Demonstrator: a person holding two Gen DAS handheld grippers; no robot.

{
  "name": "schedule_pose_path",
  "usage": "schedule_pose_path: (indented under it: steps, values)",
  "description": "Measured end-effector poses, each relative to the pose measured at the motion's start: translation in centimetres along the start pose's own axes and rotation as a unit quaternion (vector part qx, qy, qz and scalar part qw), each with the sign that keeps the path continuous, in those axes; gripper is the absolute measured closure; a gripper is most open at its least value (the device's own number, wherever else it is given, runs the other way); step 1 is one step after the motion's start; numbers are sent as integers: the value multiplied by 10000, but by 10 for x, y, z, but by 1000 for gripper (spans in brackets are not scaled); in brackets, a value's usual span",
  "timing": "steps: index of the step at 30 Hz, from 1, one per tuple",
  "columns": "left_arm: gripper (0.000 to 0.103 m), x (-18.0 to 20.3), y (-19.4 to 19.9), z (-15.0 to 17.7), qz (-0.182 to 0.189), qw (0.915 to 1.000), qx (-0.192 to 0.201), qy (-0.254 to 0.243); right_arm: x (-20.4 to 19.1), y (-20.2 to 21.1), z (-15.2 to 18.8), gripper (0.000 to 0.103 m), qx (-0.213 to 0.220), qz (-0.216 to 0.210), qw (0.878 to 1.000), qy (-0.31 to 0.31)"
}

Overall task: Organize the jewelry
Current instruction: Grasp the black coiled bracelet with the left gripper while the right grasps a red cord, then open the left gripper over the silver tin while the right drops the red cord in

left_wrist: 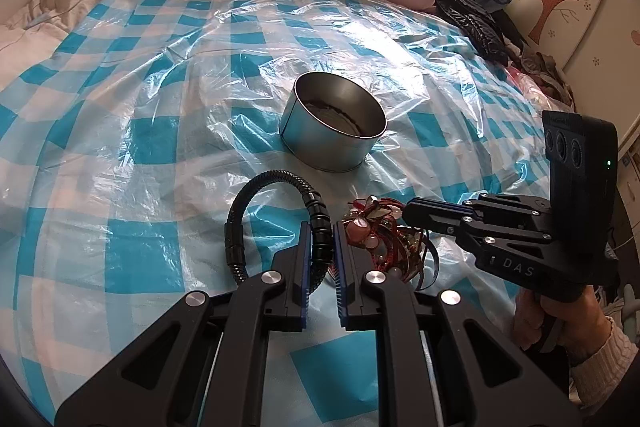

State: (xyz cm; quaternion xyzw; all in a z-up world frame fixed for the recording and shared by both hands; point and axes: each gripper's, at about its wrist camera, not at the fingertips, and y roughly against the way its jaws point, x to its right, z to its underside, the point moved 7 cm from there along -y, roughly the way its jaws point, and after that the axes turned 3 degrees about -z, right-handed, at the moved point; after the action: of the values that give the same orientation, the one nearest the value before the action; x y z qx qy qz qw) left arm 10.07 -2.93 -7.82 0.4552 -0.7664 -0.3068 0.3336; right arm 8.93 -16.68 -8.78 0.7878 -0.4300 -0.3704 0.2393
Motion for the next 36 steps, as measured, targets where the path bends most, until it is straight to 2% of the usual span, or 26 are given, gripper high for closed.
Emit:
schedule_pose_path:
  steps: [6, 11, 14, 25, 36]
  values:
    - [93, 3, 5, 0, 16, 10000, 33, -27, 10, 28, -1, 97, 387, -442, 9965, -593]
    - [93, 11, 9, -1, 66, 9999, 96, -60, 15, 54, -6, 97, 850, -957, 9847, -1186]
    - [93, 17, 12, -6, 86, 9998, 169, -97, 18, 64, -11, 97, 1082, -1125, 9774, -1429]
    - [93, 39, 5, -39, 165, 9988, 361, -289, 29, 72, -43, 97, 1610, -1132, 9677, -1577]
    - [93, 56, -25, -94, 169, 9974, 499, -498, 47, 55, -86, 97, 1839, -839, 9683, -1469]
